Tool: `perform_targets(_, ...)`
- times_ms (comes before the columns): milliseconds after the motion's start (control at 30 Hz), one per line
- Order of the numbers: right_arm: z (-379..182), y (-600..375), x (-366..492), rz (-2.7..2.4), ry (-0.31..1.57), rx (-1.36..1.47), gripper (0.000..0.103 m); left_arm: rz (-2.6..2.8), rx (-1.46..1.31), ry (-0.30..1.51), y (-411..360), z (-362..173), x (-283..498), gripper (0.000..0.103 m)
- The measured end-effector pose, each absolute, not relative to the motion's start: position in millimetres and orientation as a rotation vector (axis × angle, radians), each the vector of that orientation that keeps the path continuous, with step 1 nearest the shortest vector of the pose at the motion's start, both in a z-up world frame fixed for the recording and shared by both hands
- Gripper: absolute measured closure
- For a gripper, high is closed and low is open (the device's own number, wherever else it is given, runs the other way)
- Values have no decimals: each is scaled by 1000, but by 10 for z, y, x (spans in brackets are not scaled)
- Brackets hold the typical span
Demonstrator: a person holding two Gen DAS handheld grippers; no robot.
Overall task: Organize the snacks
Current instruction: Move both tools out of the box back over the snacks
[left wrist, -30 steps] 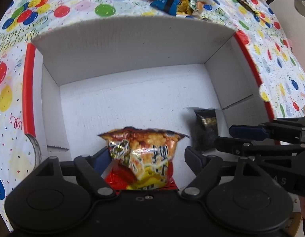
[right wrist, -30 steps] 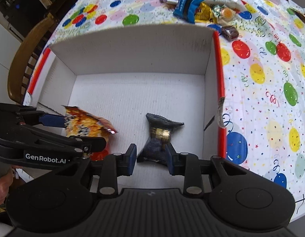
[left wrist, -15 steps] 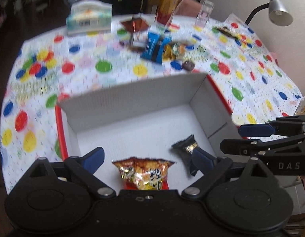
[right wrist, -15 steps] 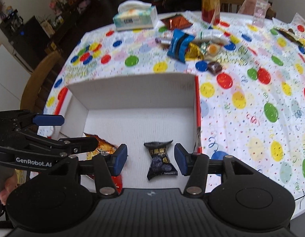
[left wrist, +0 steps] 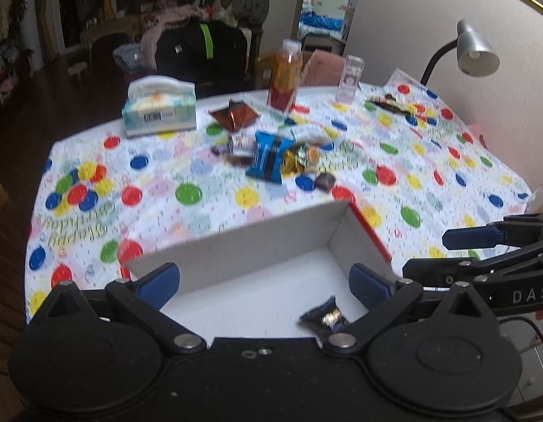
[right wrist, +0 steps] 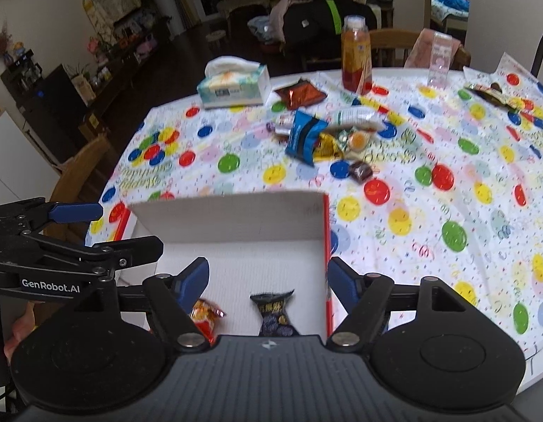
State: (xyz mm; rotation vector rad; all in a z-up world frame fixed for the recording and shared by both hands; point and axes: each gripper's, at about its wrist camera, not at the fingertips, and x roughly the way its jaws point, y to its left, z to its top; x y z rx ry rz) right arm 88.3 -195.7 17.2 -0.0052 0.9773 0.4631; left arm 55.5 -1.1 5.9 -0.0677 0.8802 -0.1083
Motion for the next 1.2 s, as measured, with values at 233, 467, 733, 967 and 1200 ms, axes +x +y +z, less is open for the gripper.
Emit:
perform_targets(233,297,-2067,1175,463,937,-34,22,-75,-48,831,-97,205,798,0)
perform_targets(467,274,-2295,1705,463,946,-49,21,-48,-65,845,-191,200,1275,0)
perform_targets(733,35,-2537,2433,465,983,-61,22,-6,-78,901,-239,32,1965,0)
perform_targets(967,-424,-2597,2978,504,1050,-82,22,24,-66,955,-248,-286,2537,0)
perform_targets(1200,-873,-2459,3278,597,1101,-185,22,20,-36,1012,-307,-662,3003,1)
